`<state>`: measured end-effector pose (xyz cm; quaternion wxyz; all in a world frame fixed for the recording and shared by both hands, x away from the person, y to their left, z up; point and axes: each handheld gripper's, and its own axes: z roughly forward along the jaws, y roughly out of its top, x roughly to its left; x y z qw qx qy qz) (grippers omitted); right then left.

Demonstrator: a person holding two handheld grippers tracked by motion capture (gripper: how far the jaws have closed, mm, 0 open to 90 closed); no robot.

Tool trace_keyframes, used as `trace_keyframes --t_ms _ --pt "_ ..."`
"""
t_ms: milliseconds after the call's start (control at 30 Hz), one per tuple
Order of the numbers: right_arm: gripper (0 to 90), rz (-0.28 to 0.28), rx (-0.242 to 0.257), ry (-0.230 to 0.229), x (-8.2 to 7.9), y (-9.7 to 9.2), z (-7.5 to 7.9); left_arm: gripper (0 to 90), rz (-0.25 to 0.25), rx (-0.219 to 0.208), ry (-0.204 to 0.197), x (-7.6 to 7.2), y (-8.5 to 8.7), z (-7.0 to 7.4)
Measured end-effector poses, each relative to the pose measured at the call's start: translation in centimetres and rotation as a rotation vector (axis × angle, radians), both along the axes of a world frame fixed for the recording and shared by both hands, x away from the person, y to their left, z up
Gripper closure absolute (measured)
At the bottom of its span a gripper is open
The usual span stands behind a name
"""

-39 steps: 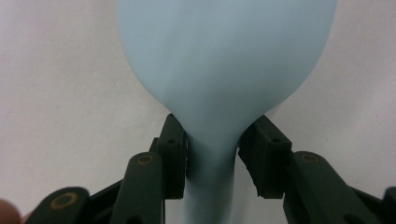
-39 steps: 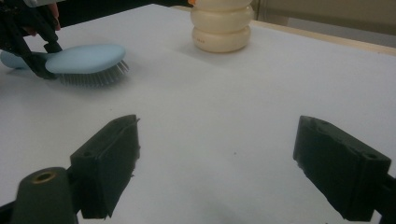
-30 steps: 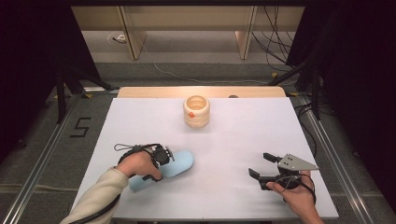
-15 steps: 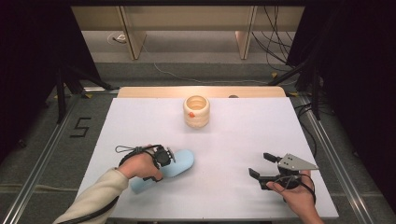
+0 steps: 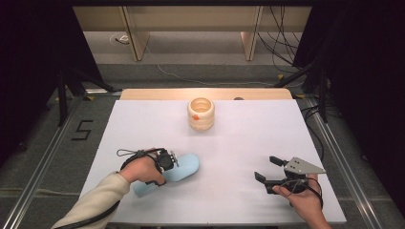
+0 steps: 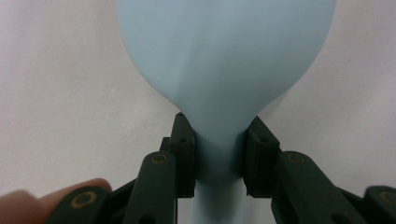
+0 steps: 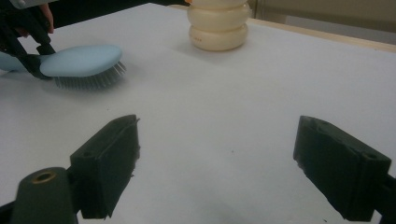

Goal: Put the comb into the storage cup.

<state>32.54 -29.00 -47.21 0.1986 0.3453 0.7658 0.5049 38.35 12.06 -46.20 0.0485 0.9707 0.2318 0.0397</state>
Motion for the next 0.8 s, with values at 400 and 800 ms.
trace_keyframes --t_ms 400,800 --pt "15.5 -0.005 0.004 -0.001 0.01 -0.02 0.01 69.4 0.018 -0.016 -0.031 -0.35 0.03 0.09" --pt "15.5 -0.004 0.006 0.001 0.02 0.01 -0.02 69.4 0.031 -0.104 -0.065 -0.95 0.14 0.84"
